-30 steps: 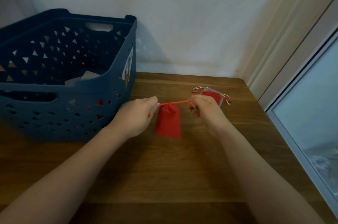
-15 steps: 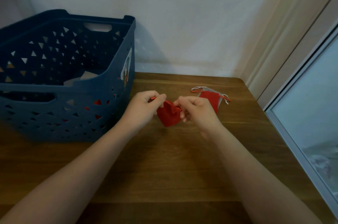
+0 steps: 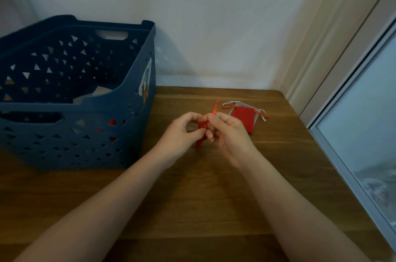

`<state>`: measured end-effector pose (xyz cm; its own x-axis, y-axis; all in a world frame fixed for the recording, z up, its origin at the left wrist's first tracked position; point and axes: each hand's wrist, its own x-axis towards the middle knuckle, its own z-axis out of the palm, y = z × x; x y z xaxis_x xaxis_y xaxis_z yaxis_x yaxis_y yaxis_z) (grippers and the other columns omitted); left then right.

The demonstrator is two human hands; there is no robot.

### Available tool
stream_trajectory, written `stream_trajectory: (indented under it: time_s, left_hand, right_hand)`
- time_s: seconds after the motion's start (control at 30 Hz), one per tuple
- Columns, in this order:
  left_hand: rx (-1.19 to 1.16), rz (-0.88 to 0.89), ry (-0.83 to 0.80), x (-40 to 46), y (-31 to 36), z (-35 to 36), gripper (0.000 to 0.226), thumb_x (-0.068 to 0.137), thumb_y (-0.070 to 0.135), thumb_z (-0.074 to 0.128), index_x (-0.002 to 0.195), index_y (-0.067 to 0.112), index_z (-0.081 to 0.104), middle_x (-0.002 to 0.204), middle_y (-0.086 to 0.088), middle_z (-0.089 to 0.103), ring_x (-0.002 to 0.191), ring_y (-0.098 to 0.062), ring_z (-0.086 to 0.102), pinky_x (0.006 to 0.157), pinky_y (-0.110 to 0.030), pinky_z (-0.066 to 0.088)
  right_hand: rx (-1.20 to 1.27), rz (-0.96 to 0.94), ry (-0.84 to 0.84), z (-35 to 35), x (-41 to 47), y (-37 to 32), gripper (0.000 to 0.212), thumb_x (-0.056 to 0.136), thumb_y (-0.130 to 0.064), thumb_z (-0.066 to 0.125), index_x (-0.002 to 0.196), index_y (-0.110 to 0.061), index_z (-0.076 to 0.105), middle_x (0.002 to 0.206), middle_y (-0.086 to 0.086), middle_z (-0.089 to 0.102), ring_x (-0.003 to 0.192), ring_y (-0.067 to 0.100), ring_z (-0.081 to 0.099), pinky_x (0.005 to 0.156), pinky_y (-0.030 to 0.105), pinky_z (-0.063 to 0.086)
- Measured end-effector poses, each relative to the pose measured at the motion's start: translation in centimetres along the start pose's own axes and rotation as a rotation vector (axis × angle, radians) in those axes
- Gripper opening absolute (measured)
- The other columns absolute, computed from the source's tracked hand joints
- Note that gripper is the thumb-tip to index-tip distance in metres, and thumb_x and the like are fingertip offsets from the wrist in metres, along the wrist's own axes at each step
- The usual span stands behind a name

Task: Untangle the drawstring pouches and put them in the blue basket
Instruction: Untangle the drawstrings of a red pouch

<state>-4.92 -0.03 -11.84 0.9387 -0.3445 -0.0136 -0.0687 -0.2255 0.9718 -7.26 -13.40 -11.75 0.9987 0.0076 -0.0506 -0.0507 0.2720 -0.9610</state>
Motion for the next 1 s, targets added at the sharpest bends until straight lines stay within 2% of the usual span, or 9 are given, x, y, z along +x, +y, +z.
stream_trajectory:
  time_s: [0.17, 0.3, 0.37, 0.47, 0.6, 0.7, 0.83, 0.9, 1.0]
  left_hand:
    - [0.054, 0.087, 0.067, -0.1, -0.3, 0.0, 0.012, 0.087, 0.02, 0.063, 0.098, 0.024, 0.065, 0.107, 0.003, 0.062, 0.097, -0.015, 0.062, 0.084, -0.033, 0.054]
    - [0.116, 0.206, 0.156, -0.1, 0.0, 0.2, 0.006, 0.088, 0.021, 0.061, 0.09, 0.022, 0.066, 0.1, 0.004, 0.059, 0.092, -0.014, 0.06, 0.085, -0.031, 0.05]
    - [-0.01, 0.157, 0.154, 0.0, 0.0, 0.0, 0.01, 0.09, 0.023, 0.057, 0.09, 0.021, 0.067, 0.095, 0.0, 0.064, 0.089, -0.016, 0.061, 0.082, -0.032, 0.05]
    - [-0.406, -0.026, 0.051, 0.2, 0.0, -0.1, 0.015, 0.093, 0.025, 0.051, 0.091, 0.018, 0.065, 0.084, -0.001, 0.065, 0.082, -0.019, 0.06, 0.082, -0.038, 0.047]
    - [-0.656, -0.193, -0.083, 0.3, -0.4, -0.2, 0.015, 0.089, 0.03, 0.048, 0.082, 0.022, 0.059, 0.085, 0.0, 0.062, 0.08, -0.017, 0.056, 0.077, -0.034, 0.038]
    - [-0.631, -0.274, -0.13, 0.5, -0.7, -0.4, 0.016, 0.088, 0.032, 0.048, 0.076, 0.022, 0.052, 0.092, -0.002, 0.063, 0.093, -0.02, 0.059, 0.084, -0.037, 0.04]
    - [-0.471, -0.283, -0.126, 0.7, -0.5, -0.4, 0.019, 0.092, 0.035, 0.047, 0.085, 0.019, 0.054, 0.092, -0.002, 0.065, 0.105, -0.024, 0.059, 0.097, -0.041, 0.039]
    - [-0.396, -0.242, -0.163, 0.5, -0.2, -0.4, 0.021, 0.093, 0.034, 0.046, 0.089, 0.015, 0.054, 0.09, -0.002, 0.066, 0.102, -0.024, 0.061, 0.1, -0.044, 0.04]
    - [-0.168, -0.11, -0.213, 0.2, 0.1, -0.5, 0.034, 0.097, 0.034, 0.042, 0.086, 0.009, 0.063, 0.088, -0.003, 0.069, 0.095, -0.02, 0.064, 0.099, -0.044, 0.041]
  right_hand:
    - [-0.073, 0.011, -0.052, -0.1, 0.1, -0.6, 0.02, 0.095, -0.014, 0.049, 0.087, -0.007, 0.066, 0.062, 0.001, 0.049, 0.052, 0.008, 0.046, 0.052, 0.019, 0.038]
    - [-0.072, 0.011, -0.105, -0.3, 0.1, -1.5, 0.022, 0.096, -0.014, 0.046, 0.091, -0.004, 0.066, 0.061, 0.001, 0.045, 0.054, 0.012, 0.046, 0.054, 0.022, 0.04]
    - [0.019, 0.006, -0.153, -0.2, 0.0, -1.8, 0.023, 0.096, -0.012, 0.043, 0.098, -0.002, 0.063, 0.063, 0.002, 0.048, 0.056, 0.013, 0.049, 0.056, 0.022, 0.042]
    - [0.131, -0.001, -0.179, 0.0, 0.0, -1.6, 0.026, 0.096, -0.002, 0.039, 0.109, -0.002, 0.061, 0.067, 0.003, 0.053, 0.06, 0.012, 0.053, 0.058, 0.021, 0.047]
    - [0.043, -0.029, -0.042, 0.2, 0.2, -1.1, 0.025, 0.096, 0.0, 0.039, 0.115, -0.003, 0.055, 0.065, 0.002, 0.054, 0.055, 0.012, 0.05, 0.053, 0.021, 0.042]
    - [-0.005, -0.064, 0.055, 0.1, -0.1, -0.8, 0.015, 0.095, -0.003, 0.044, 0.104, -0.012, 0.051, 0.066, 0.002, 0.057, 0.053, 0.011, 0.048, 0.048, 0.02, 0.037]
    - [-0.035, -0.189, 0.073, 0.4, -0.4, -0.4, 0.015, 0.093, -0.001, 0.048, 0.09, -0.015, 0.052, 0.075, 0.002, 0.068, 0.054, 0.008, 0.047, 0.048, 0.017, 0.037]
    - [-0.062, -0.248, 0.067, 0.6, -0.5, -0.4, 0.016, 0.091, 0.002, 0.049, 0.087, -0.013, 0.052, 0.079, 0.003, 0.071, 0.052, 0.007, 0.045, 0.052, 0.019, 0.041]
    - [-0.149, -0.286, 0.037, 0.6, -0.7, -0.7, 0.013, 0.09, 0.002, 0.051, 0.088, -0.01, 0.052, 0.082, 0.004, 0.072, 0.043, 0.008, 0.039, 0.046, 0.02, 0.038]
